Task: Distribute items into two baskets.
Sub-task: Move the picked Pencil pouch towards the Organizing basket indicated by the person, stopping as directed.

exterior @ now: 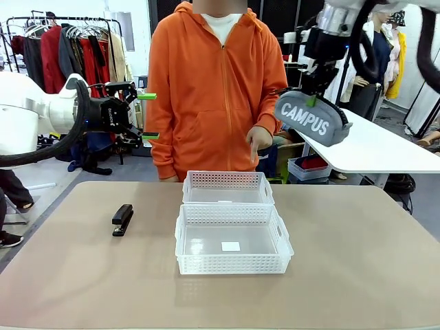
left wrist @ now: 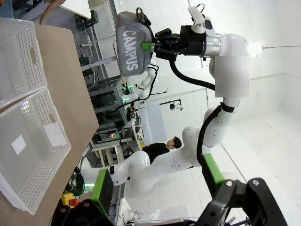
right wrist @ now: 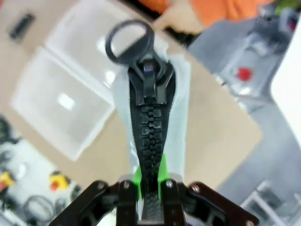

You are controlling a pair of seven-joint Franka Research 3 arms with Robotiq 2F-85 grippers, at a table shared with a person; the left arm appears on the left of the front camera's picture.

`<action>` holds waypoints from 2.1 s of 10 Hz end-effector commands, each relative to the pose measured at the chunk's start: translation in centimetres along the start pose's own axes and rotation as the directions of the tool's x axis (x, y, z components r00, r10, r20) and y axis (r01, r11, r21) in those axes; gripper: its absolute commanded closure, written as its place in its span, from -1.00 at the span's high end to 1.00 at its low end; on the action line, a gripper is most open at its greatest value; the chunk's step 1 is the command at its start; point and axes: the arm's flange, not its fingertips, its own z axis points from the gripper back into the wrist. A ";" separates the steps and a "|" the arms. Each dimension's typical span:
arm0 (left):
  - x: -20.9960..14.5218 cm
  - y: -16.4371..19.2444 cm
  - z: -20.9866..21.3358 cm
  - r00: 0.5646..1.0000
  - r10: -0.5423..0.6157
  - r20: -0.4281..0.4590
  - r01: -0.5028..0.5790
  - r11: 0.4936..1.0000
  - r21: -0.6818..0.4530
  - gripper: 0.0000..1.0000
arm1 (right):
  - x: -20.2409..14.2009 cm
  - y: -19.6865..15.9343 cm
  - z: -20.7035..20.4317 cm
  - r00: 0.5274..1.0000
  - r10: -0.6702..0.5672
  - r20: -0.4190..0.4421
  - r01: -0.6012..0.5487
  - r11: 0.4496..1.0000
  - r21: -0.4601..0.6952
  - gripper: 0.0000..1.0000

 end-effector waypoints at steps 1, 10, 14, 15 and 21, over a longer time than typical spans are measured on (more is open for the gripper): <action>0.0 -0.2 0.1 1.000 -0.003 0.003 0.003 1.000 -0.001 1.00 | 3.9 0.7 -0.4 0.980 0.195 -0.046 -0.198 0.978 -0.069 -1.00; 0.0 -0.2 0.1 1.000 -0.003 0.003 0.003 1.000 -0.001 1.00 | 8.1 8.3 -6.4 0.756 0.652 -0.063 -0.652 0.758 0.023 -1.00; 0.0 -0.2 0.1 1.000 -0.003 0.003 0.003 1.000 -0.001 1.00 | 8.1 9.0 -6.5 0.762 0.646 -0.028 -0.645 0.763 0.041 -1.00; 0.0 -0.2 0.1 1.000 -0.003 0.003 0.003 1.000 -0.001 1.00 | 7.7 9.5 -7.1 0.766 0.639 -0.070 -0.639 0.769 0.028 -1.00; 0.0 -0.2 0.1 1.000 -0.003 0.003 0.003 1.000 -0.001 1.00 | 7.7 9.5 -7.1 0.766 0.639 -0.070 -0.639 0.769 0.028 -1.00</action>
